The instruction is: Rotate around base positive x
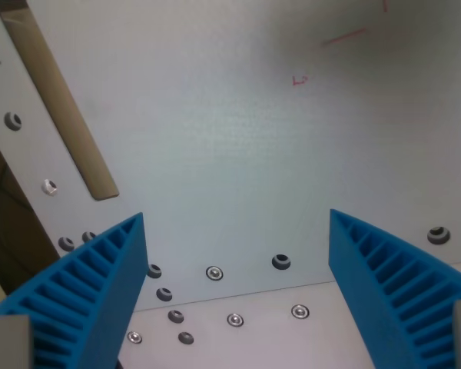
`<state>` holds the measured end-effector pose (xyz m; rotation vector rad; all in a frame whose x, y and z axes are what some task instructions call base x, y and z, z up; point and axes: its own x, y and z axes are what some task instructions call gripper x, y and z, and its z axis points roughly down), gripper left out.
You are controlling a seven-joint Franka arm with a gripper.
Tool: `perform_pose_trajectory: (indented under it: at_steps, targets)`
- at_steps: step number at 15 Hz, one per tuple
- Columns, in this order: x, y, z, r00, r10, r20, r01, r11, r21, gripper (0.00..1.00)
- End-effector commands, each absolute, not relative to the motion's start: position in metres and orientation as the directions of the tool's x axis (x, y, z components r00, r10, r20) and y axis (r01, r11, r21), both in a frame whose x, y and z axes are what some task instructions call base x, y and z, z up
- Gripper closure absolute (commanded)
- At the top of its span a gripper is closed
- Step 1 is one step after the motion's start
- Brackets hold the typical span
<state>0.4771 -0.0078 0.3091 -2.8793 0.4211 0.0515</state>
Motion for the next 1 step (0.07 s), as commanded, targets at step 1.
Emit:
perform_pose_trajectory:
  at_steps: [1]
  targets:
    - [0.4768,-0.0133,0.3117,0.963,-0.235,-0.131,-0.269,-0.868,-0.417,0.00]
